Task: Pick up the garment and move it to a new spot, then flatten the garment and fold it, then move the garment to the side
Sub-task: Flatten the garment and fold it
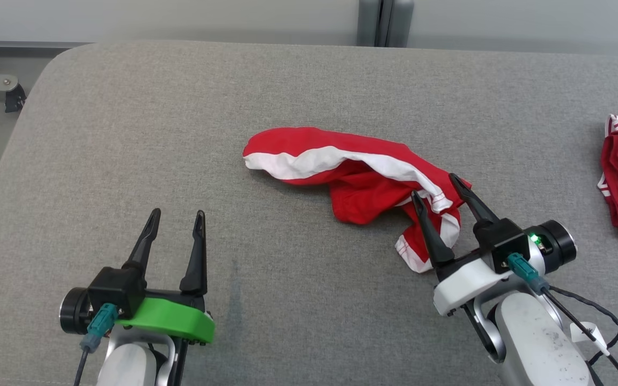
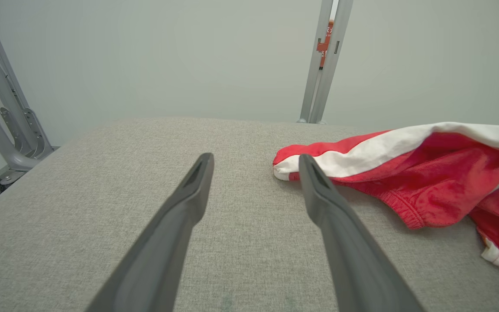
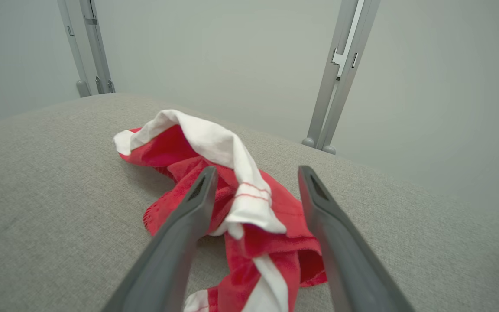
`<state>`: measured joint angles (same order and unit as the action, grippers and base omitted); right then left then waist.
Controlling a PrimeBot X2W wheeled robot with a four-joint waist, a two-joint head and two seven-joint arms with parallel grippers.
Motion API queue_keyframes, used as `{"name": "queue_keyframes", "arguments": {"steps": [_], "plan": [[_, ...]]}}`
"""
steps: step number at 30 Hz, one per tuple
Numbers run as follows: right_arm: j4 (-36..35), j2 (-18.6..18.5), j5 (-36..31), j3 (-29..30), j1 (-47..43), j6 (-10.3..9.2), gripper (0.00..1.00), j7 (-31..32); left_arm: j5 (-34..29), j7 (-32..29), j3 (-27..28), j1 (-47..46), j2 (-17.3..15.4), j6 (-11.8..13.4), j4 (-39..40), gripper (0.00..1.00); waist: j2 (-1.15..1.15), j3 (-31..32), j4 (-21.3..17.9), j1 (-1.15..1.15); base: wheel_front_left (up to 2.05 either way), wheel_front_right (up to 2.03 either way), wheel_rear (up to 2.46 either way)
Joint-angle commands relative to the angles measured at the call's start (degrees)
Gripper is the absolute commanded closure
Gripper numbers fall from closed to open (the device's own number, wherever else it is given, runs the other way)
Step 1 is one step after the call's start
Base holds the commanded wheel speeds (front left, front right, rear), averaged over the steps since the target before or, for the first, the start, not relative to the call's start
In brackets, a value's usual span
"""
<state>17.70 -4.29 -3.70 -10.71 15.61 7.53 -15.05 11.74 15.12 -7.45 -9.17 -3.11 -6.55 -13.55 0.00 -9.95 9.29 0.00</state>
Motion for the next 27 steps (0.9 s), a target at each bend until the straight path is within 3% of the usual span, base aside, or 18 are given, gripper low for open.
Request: {"name": "queue_keyframes", "arguments": {"steps": [1, 12, 21, 24, 27], "plan": [[0.40, -0.03, -0.03, 0.06, 0.84, -0.08, 1.00, -0.16, -0.48, 0.00, 0.06, -0.69, 0.10, -0.32, -0.34, 0.00, 0.00, -0.05, 0.02, 0.00, 0.00, 0.00, 0.00], [-1.76, -1.12, 0.36, -0.69, -0.17, -0.08, 1.00, -0.17, -0.46, 0.00, 0.89, -0.24, 0.19, -0.67, -0.98, 0.00, 0.00, 0.96, -1.49, 0.00, 0.00, 0.00, 0.00], [-5.47, -5.66, 3.57, 0.13, -3.25, -0.08, 1.00, 0.00, -1.26, 0.00, 2.58, -1.20, 0.15, -0.94, -1.55, 0.00, 0.00, 1.33, -5.81, 0.00, 0.00, 0.00, 0.00], [-5.23, -6.23, 4.90, 1.27, -2.50, -0.08, 1.00, 0.83, -0.98, 0.00, 0.17, -2.19, -0.41, -0.96, -3.07, 0.00, 0.00, 0.71, -7.19, 0.00, 0.00, 0.00, 0.00], [-4.68, -6.34, 5.19, 1.38, -1.18, -0.08, 1.00, 1.40, 1.56, 0.00, -5.75, -3.18, -2.28, -0.99, -5.62, 0.00, 0.00, 0.01, -8.13, 0.00, 0.00, 0.00, 0.00]]}}
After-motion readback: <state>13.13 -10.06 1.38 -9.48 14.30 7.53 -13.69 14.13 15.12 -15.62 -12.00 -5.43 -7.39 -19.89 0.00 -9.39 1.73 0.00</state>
